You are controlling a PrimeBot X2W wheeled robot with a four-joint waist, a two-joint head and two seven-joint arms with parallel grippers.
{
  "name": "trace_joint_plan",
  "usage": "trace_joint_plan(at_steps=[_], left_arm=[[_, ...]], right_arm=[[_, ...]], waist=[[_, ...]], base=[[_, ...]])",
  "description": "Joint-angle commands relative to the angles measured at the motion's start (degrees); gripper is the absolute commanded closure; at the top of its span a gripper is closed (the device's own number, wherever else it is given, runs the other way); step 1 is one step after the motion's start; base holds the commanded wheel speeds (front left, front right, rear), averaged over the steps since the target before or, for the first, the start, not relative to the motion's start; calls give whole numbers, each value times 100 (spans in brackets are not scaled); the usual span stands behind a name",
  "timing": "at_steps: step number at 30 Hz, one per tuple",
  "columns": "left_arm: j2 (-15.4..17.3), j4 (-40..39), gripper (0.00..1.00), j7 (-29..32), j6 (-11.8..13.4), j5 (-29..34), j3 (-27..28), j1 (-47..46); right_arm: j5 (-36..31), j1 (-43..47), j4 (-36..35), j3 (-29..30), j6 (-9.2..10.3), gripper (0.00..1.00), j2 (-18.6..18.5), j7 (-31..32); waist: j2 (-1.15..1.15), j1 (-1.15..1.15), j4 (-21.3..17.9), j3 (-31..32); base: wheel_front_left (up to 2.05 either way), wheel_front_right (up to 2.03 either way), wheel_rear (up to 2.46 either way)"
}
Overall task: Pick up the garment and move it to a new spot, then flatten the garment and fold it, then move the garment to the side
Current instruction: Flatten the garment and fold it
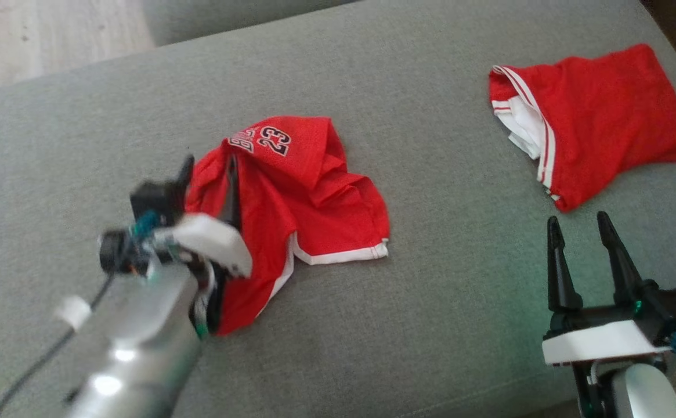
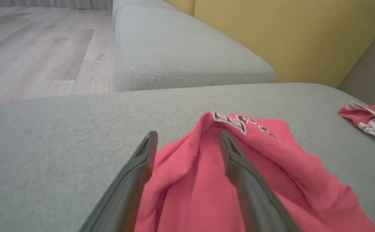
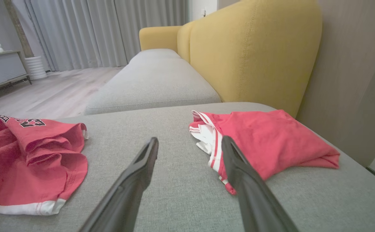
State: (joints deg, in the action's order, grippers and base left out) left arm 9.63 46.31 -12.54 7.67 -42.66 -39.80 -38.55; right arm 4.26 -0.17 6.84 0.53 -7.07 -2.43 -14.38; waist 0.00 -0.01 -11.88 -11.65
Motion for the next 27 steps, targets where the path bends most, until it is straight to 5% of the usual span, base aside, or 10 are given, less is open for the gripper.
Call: trace_joint_plan(at_steps=[1, 13, 19, 27], left_arm=[[150, -206, 0, -76, 57, -41, 194, 75], [846, -3266, 0, -234, 775, -116, 479, 2924], [1203, -3640, 0, 11, 551, 13, 67, 3441], [962, -2810, 0, 88, 129, 116, -221, 2917]], right_arm=[[34, 26, -203, -107, -42, 0, -44, -62], [24, 237, -320, -36, -42, 0, -44, -62], [-11, 199, -332, -77, -42, 0, -44, -62], [-64, 87, -304, -145, -42, 0, -44, -62]], waist=[[0, 1, 86, 73], [0, 1, 439, 176], [0, 1, 541, 91], [0, 1, 468, 11]], base=[[0, 0, 0], [0, 0, 0], [0, 0, 0], [0, 0, 0]])
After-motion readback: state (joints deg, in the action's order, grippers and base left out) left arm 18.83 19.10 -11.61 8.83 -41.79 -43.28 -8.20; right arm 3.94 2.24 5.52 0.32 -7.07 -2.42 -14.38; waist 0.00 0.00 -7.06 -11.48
